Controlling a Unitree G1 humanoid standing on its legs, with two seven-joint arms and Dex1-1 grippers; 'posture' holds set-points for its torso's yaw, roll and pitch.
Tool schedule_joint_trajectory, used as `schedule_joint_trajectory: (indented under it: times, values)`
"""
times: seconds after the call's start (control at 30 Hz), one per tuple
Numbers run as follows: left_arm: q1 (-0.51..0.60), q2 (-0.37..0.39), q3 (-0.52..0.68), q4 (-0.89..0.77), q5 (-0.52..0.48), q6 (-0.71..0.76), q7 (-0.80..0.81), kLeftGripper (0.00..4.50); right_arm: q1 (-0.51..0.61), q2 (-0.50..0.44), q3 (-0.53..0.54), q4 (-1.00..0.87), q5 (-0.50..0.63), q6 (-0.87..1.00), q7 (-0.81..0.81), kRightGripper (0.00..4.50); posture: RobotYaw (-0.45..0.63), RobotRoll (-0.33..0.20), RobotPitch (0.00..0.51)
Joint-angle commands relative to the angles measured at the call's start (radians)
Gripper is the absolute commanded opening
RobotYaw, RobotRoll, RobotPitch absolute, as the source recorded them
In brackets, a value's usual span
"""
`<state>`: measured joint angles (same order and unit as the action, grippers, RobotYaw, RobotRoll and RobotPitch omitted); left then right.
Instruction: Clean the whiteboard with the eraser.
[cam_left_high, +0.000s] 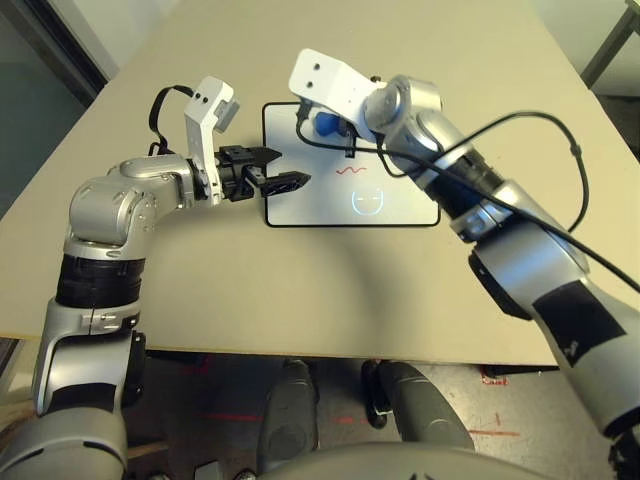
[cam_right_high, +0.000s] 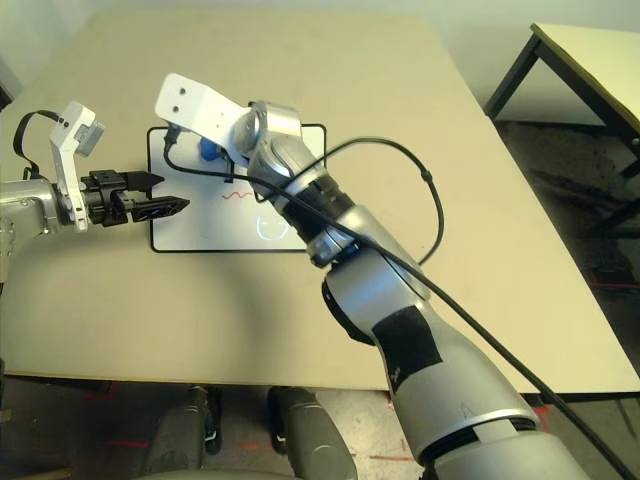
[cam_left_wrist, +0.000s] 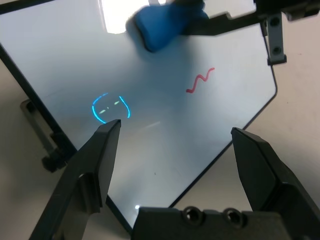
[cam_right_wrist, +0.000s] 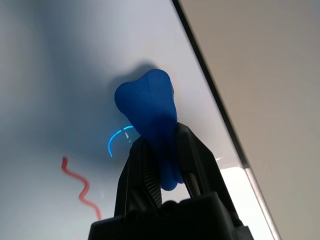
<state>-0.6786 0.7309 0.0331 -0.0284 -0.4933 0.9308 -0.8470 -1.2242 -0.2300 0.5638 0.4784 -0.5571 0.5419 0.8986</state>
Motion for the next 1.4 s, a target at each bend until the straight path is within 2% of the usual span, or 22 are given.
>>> schedule_joint_trajectory:
  times: [0.03,0.13,0.27,0.57,0.67,1.13,1.4]
  values:
    - [-0.011,0.003,-0.012,0.012,0.005,0.0,-0.007,4.5,0.1,-0.074,0.013,-0.07,-0.021,0.091,0.054,0.61,-0.01,0.0,0.146]
    - [-0.03,-0.001,-0.028,0.033,0.013,-0.012,-0.02,4.5,0.186,-0.158,0.005,-0.204,-0.029,0.154,0.091,0.61,-0.03,0.0,0.142]
    - [-0.052,-0.006,-0.042,0.06,0.022,-0.024,-0.034,4.5,0.246,-0.213,0.012,-0.316,-0.029,0.211,0.115,0.61,-0.05,0.0,0.139]
    - [-0.08,-0.009,-0.066,0.1,0.039,-0.043,-0.062,4.5,0.324,-0.237,0.055,-0.446,-0.042,0.285,0.148,0.6,-0.05,0.0,0.148]
    - [-0.077,-0.007,-0.067,0.101,0.041,-0.042,-0.066,4.5,0.316,-0.217,0.066,-0.438,-0.044,0.289,0.145,0.6,-0.05,0.0,0.151]
    - [-0.041,-0.009,-0.046,0.048,0.023,-0.009,-0.04,4.5,0.136,-0.004,0.083,-0.221,-0.041,0.242,0.082,0.6,-0.03,0.0,0.15]
    - [-0.034,-0.019,-0.043,0.038,0.017,-0.005,-0.025,4.5,0.133,0.031,0.089,-0.157,-0.046,0.207,0.058,0.6,-0.03,0.0,0.148]
